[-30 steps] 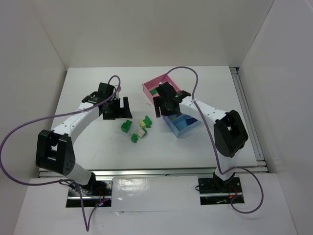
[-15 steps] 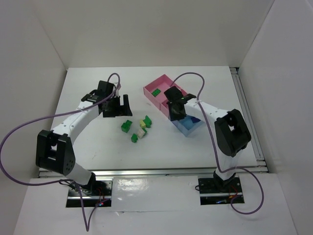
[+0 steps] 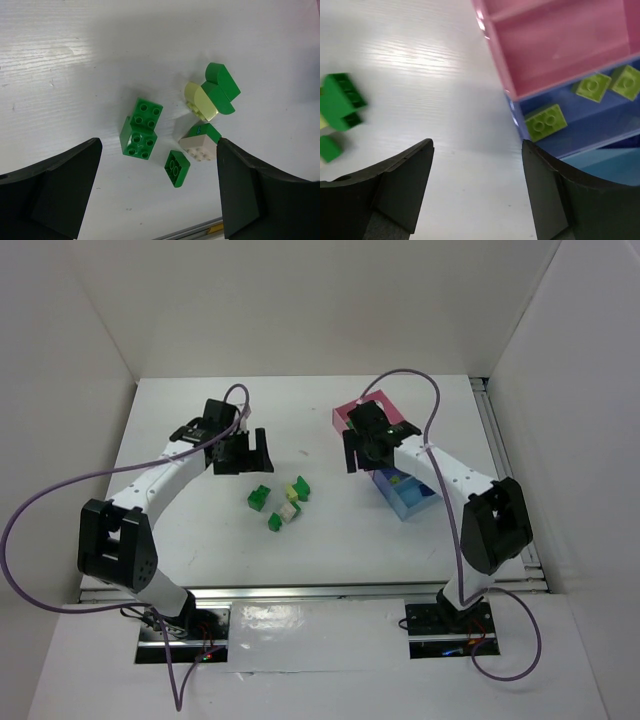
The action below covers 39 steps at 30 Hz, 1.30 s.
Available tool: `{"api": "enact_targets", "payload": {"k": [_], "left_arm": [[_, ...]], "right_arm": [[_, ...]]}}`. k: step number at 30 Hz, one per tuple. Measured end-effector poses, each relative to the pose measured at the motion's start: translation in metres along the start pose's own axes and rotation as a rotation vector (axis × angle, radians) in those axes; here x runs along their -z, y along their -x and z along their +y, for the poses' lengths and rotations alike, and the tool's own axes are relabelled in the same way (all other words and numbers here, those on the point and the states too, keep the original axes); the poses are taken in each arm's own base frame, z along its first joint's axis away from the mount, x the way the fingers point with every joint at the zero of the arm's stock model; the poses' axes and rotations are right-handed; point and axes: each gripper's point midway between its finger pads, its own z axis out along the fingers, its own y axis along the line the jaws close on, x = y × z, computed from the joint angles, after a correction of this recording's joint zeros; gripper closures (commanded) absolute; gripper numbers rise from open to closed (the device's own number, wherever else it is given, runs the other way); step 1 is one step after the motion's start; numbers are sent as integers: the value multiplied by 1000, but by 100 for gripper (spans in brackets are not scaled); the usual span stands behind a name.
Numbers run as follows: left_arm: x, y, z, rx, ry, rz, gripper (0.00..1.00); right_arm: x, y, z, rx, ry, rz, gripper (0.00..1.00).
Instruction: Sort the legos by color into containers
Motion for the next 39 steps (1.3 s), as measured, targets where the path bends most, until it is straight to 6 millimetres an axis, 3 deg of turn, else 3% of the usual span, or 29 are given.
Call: {"api": "enact_targets", "payload": {"k": [4, 8, 11, 17, 22, 26, 29, 34, 39], "left_arm": [[3, 4, -2, 1, -2, -8, 2], [4, 7, -3, 0, -4, -13, 2], [4, 6, -3, 1, -2, -10, 2], [5, 4, -2, 2, 4, -2, 2], [5, 5, -1, 2, 9, -4, 2], [6, 5, 1, 2, 17, -4, 2], [7, 8, 2, 1, 27, -13, 2], [3, 10, 3, 3, 37, -7, 1], [-2, 11, 3, 6, 40, 5, 1]], "right_arm": [[21, 17, 30, 30, 85, -66, 31], [20, 21, 47, 10, 133, -60, 27], [4, 40, 43, -52, 135, -59, 20], [-43, 108, 23, -153, 114, -125, 15], [-92, 128, 30, -153, 145, -112, 15], [-125, 122, 50, -112, 234, -58, 17], [-127, 109, 69, -56, 302, -16, 18], [-103, 77, 103, 79, 427, 40, 23], [-66, 33, 110, 167, 508, 124, 24]]}}
